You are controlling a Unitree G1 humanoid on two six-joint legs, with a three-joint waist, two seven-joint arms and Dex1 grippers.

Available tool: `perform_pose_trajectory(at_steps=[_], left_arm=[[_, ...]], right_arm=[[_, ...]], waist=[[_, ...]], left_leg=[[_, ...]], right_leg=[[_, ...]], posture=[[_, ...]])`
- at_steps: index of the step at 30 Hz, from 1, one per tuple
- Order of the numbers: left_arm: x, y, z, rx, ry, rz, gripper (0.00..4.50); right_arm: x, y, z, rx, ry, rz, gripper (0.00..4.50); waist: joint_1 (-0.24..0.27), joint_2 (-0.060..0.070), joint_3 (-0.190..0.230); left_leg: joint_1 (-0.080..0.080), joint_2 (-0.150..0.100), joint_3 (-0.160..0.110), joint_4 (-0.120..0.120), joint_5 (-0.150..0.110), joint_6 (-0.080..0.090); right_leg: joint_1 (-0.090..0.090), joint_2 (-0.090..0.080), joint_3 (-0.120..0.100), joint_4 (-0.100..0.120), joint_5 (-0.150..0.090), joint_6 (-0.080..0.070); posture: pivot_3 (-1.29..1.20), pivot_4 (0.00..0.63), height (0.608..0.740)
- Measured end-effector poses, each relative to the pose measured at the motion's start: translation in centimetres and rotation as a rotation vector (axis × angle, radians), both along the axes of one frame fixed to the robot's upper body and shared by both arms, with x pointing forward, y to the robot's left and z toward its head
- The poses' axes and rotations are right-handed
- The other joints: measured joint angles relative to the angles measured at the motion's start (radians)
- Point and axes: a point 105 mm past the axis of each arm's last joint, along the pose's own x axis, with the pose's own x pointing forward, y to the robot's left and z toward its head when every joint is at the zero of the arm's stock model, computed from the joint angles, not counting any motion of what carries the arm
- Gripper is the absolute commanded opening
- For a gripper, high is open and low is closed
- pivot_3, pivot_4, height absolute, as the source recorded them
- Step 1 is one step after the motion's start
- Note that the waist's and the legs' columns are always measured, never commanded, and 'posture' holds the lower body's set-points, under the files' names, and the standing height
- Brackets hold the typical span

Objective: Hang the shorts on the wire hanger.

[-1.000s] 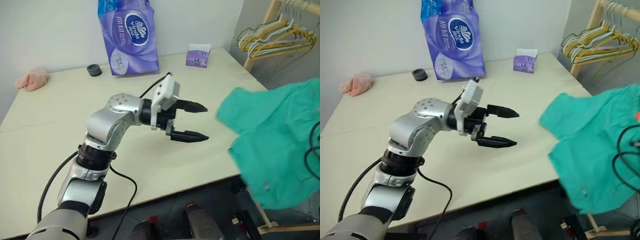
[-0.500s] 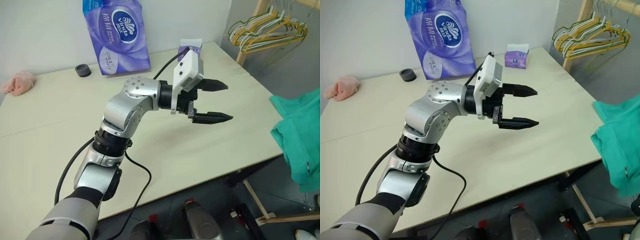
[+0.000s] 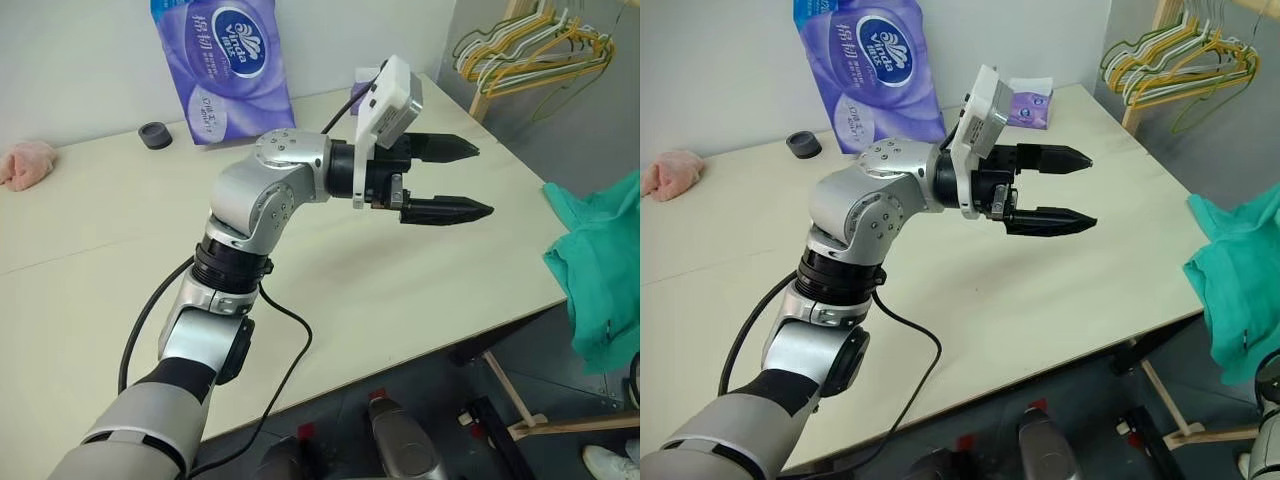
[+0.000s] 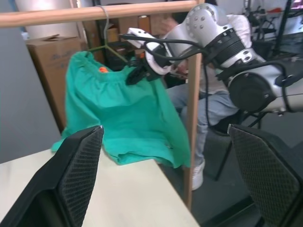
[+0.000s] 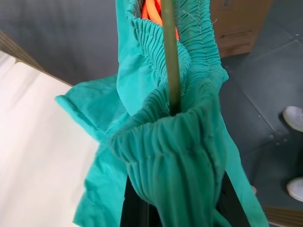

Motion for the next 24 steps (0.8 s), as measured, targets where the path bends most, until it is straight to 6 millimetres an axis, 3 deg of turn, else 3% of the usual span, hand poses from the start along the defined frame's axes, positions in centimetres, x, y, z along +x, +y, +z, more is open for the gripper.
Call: perform_pose_trajectory(at_steps=[7, 12, 21, 24], left_arm=[[0.3, 0.2, -0.2, 0.009, -0.005, 0.006, 4.50], [0.3, 0.2, -0.2, 0.007, -0.006, 0.005, 4.50], [0.7, 0.6, -0.4, 0.026, -0.019, 0.029, 4.50], [1.3, 1.1, -0.7, 0.038, -0.041, 0.072, 4.50]], right_arm=[[-0.2, 0.4, 1.1, -0.022, -0.068, -0.009, 2.87], [-0.5, 0.5, 3.3, -0.113, -0.150, -0.025, 4.48], [0.1, 2.4, 9.4, -0.612, -0.317, -0.026, 4.48], [0.5, 4.9, 12.4, -0.838, -0.450, 0.033, 4.48]], waist=[[-0.006, 0.001, 0.000], [-0.015, 0.001, 0.000], [-0.022, 0.001, 0.000], [-0.026, 0.001, 0.000]], left_leg=[[0.000, 0.000, 0.000, 0.000, 0.000, 0.000], [0.000, 0.000, 0.000, 0.000, 0.000, 0.000], [0.000, 0.000, 0.000, -0.001, -0.001, 0.000], [0.001, 0.000, 0.000, -0.001, -0.001, -0.001]], right_leg=[[0.000, 0.000, 0.000, 0.000, 0.000, 0.000], [0.000, 0.000, 0.000, 0.000, 0.000, 0.001], [0.000, 0.000, 0.000, -0.001, -0.001, 0.002], [0.000, 0.000, 0.000, 0.000, -0.001, 0.002]], posture=[[-0.41, 0.208, 0.740], [-0.41, 0.201, 0.740], [-0.38, 0.182, 0.740], [-0.37, 0.171, 0.740]])
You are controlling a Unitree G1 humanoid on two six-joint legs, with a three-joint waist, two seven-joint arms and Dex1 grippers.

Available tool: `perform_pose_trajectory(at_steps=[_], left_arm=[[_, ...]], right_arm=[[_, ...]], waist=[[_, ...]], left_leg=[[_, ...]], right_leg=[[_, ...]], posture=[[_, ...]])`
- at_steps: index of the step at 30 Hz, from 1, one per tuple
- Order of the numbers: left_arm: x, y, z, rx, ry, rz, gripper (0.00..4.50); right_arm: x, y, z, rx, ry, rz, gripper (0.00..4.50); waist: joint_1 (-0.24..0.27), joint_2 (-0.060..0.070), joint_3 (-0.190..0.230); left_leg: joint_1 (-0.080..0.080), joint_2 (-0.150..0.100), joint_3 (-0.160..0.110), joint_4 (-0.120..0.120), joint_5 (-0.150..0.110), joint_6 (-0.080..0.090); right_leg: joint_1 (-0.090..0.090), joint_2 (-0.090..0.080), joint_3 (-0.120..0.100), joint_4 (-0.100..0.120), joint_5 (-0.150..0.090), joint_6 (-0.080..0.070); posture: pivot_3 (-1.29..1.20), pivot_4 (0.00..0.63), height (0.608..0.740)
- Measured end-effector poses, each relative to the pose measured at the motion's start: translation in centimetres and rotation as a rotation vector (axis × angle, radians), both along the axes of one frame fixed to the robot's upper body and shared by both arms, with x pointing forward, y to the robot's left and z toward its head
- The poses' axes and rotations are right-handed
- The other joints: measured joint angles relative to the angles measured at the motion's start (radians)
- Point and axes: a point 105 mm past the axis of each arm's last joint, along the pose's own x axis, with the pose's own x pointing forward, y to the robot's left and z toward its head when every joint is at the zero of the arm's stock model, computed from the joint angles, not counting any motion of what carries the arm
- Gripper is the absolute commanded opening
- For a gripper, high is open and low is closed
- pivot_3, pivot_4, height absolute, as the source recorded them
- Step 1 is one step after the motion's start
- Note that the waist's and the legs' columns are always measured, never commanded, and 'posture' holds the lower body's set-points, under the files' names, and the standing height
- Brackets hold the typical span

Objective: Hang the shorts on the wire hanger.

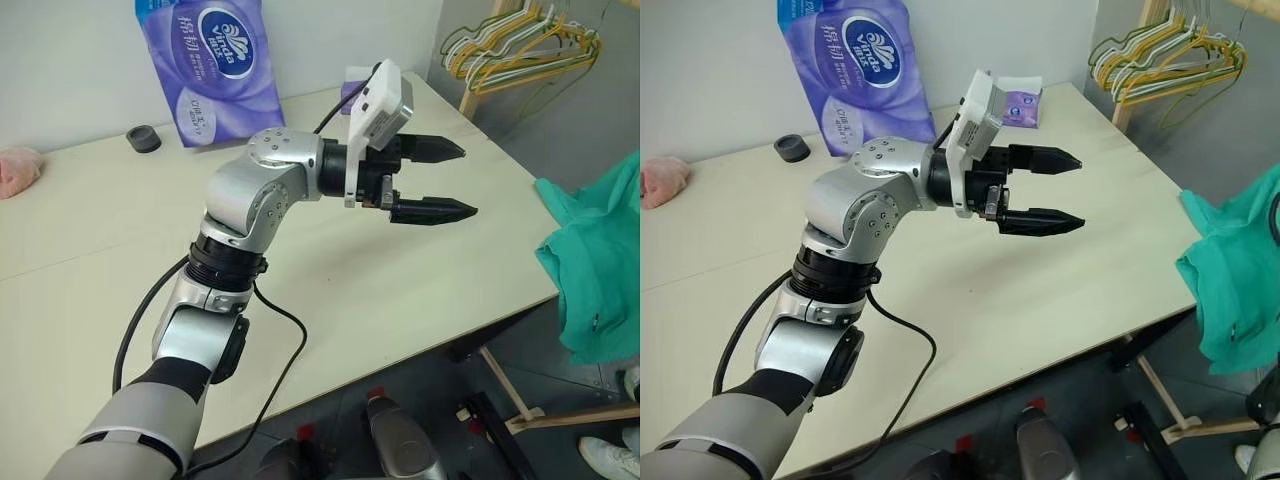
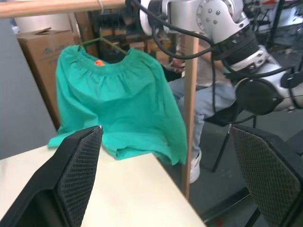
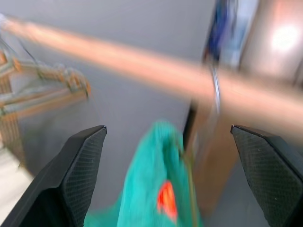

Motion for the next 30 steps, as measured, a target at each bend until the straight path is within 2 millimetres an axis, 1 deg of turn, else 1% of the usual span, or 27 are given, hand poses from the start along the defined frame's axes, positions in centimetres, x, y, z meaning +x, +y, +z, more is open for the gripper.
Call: perform_pose_trajectory(at_steps=[1, 2, 3, 4, 6, 8, 9, 10, 11, 13, 14, 16, 18, 19, 20, 21, 24, 26, 28, 30], left_arm=[[0.3, 0.2, -0.2, 0.003, -0.010, 0.022, 4.50], [0.7, 0.5, -0.4, 0.007, -0.025, 0.053, 4.50], [1.3, 1.0, -0.7, 0.012, -0.038, 0.097, 4.50], [1.9, 1.4, -1.1, 0.017, -0.050, 0.146, 4.50], [3.3, 2.9, -2.5, 0.035, -0.065, 0.270, 4.50], [5.0, 4.8, -4.5, 0.040, -0.031, 0.427, 4.50], [6.0, 6.1, -5.6, 0.034, -0.016, 0.534, 4.50], [6.7, 7.2, -6.6, 0.033, -0.003, 0.619, 4.50], [7.4, 8.6, -7.5, 0.023, -0.004, 0.732, 4.50], [8.5, 12.5, -10.0, 0.027, -0.002, 0.996, 4.50], [8.4, 15.2, -11.7, 0.032, 0.002, 1.160, 4.50], [7.5, 19.6, -15.0, 0.075, 0.033, 1.399, 4.50], [5.8, 22.7, -18.0, 0.101, 0.073, 1.574, 4.50], [4.9, 23.5, -19.0, 0.099, 0.097, 1.631, 4.50], [4.4, 24.0, -19.7, 0.094, 0.118, 1.666, 4.50], [4.1, 24.3, -19.8, 0.087, 0.123, 1.689, 4.50], [4.0, 24.8, -19.2, 0.039, 0.122, 1.736, 4.50], [4.2, 24.7, -18.9, 0.024, 0.116, 1.734, 4.50], [4.6, 24.6, -18.4, 0.006, 0.110, 1.727, 4.50], [4.9, 24.6, -18.0, -0.016, 0.112, 1.723, 4.50]], right_arm=[[0.0, 1.2, 0.7, -0.054, -0.036, 0.043, 4.48], [0.3, 2.6, 0.8, -0.100, -0.051, 0.097, 4.48], [0.8, 4.1, 0.1, -0.125, -0.043, 0.165, 4.48], [1.5, 5.4, -1.2, -0.138, -0.011, 0.234, 4.48], [3.2, 8.2, -5.1, -0.119, 0.079, 0.380, 4.48], [4.6, 11.3, -9.1, -0.066, 0.161, 0.525, 4.48], [5.1, 13.3, -10.9, -0.056, 0.194, 0.603, 4.48], [5.2, 14.8, -12.1, -0.056, 0.217, 0.664, 4.48], [5.3, 16.5, -13.1, -0.059, 0.235, 0.730, 4.48], [5.1, 19.5, -15.9, -0.037, 0.295, 0.867, 4.48], [4.9, 21.1, -17.8, -0.033, 0.342, 0.939, 4.48], [4.7, 23.0, -21.3, -0.026, 0.423, 1.019, 4.48], [5.1, 24.1, -23.6, -0.015, 0.457, 1.041, 4.48], [5.3, 24.7, -24.4, -0.012, 0.462, 1.047, 4.48], [5.5, 25.1, -24.9, -0.005, 0.461, 1.057, 4.48], [5.9, 25.6, -25.1, -0.006, 0.456, 1.065, 4.48], [6.9, 26.7, -24.4, -0.042, 0.413, 1.090, 4.48], [7.3, 26.9, -23.9, -0.061, 0.389, 1.108, 4.48], [7.7, 26.9, -24.2, -0.063, 0.395, 1.121, 4.48], [7.8, 26.9, -24.8, -0.057, 0.413, 1.135, 4.48]], waist=[[-0.001, 0.000, 0.000], [-0.002, -0.001, -0.001], [-0.004, -0.003, -0.002], [-0.004, -0.005, -0.003], [-0.003, -0.005, -0.004], [0.002, -0.005, -0.005], [0.005, -0.004, -0.005], [0.010, -0.004, -0.005], [0.015, -0.004, -0.005], [0.027, -0.006, -0.011], [0.035, -0.008, -0.015], [0.057, -0.010, -0.018], [0.090, -0.011, -0.018], [0.106, -0.011, -0.018], [0.133, -0.013, -0.019], [0.159, -0.014, -0.019], [0.223, -0.017, -0.020], [0.256, -0.019, -0.022], [0.279, -0.022, -0.023], [0.292, -0.022, -0.024]], left_leg=[[0.000, 0.000, -0.001, 0.000, 0.000, 0.000], [0.000, 0.001, -0.001, 0.000, 0.000, 0.000], [0.000, 0.002, -0.002, 0.000, 0.000, -0.001], [0.000, 0.002, -0.003, 0.001, 0.000, -0.001], [0.000, 0.002, -0.003, 0.001, 0.000, -0.001], [0.000, 0.002, -0.003, 0.001, -0.001, -0.001], [0.000, 0.002, -0.003, 0.001, 0.000, -0.001], [-0.001, 0.001, -0.003, 0.001, 0.000, -0.001], [-0.001, 0.001, -0.004, 0.001, 0.000, -0.001], [-0.001, 0.002, -0.005, 0.001, 0.000, -0.002], [-0.001, 0.002, -0.005, 0.000, -0.001, -0.002], [-0.001, 0.002, -0.006, 0.001, -0.001, -0.002], [-0.002, 0.001, -0.005, 0.002, -0.001, -0.002], [-0.002, 0.001, -0.005, 0.003, -0.001, -0.002], [-0.002, 0.001, -0.005, 0.003, -0.001, -0.003], [-0.002, 0.001, -0.006, 0.004, 0.000, -0.004], [-0.001, 0.001, -0.007, 0.004, 0.004, -0.007], [0.000, 0.001, -0.007, 0.004, 0.004, -0.007], [0.000, 0.001, -0.007, 0.004, 0.004, -0.008], [0.000, 0.002, -0.007, 0.004, 0.005, -0.008]], right_leg=[[0.000, 0.000, 0.000, 0.000, 0.000, 0.000], [0.000, 0.001, -0.001, 0.000, 0.000, -0.001], [0.000, 0.001, -0.001, 0.000, 0.002, -0.003], [0.001, 0.002, -0.001, 0.000, 0.003, -0.004], [0.001, 0.001, -0.001, 0.001, 0.003, -0.004], [0.000, -0.003, -0.001, 0.002, 0.003, -0.005], [-0.001, -0.004, -0.002, 0.003, 0.003, -0.005], [-0.002, -0.005, -0.002, 0.003, 0.003, -0.005], [-0.002, -0.005, -0.002, 0.003, 0.003, -0.005], [-0.003, -0.005, -0.003, 0.003, 0.003, -0.005], [-0.003, -0.005, -0.003, 0.003, 0.003, -0.005], [-0.004, -0.005, -0.004, 0.004, 0.004, -0.006], [-0.004, -0.007, -0.003, 0.003, 0.006, -0.006], [-0.004, -0.007, -0.004, 0.002, 0.007, -0.005], [-0.004, -0.007, -0.004, 0.002, 0.008, -0.005], [-0.004, -0.007, -0.006, 0.002, 0.010, -0.006], [-0.003, -0.006, -0.010, 0.001, 0.014, -0.008], [-0.002, -0.006, -0.010, 0.001, 0.015, -0.008], [-0.002, -0.005, -0.012, 0.001, 0.015, -0.009], [-0.002, -0.005, -0.012, 0.001, 0.015, -0.009]], posture=[[-0.36, 0.168, 0.740], [-0.35, 0.163, 0.740], [-0.34, 0.159, 0.740], [-0.33, 0.152, 0.740], [-0.31, 0.143, 0.740], [-0.29, 0.135, 0.740], [-0.27, 0.127, 0.740], [-0.25, 0.117, 0.740], [-0.24, 0.114, 0.740], [-0.20, 0.107, 0.740], [-0.18, 0.103, 0.740], [-0.14, 0.103, 0.740], [-0.11, 0.105, 0.740], [-0.10, 0.105, 0.740], [-0.08, 0.108, 0.740], [-0.07, 0.110, 0.740], [-0.04, 0.121, 0.740], [-0.02, 0.131, 0.740], [-0.01, 0.115, 0.740], [0.00, 0.123, 0.740]])
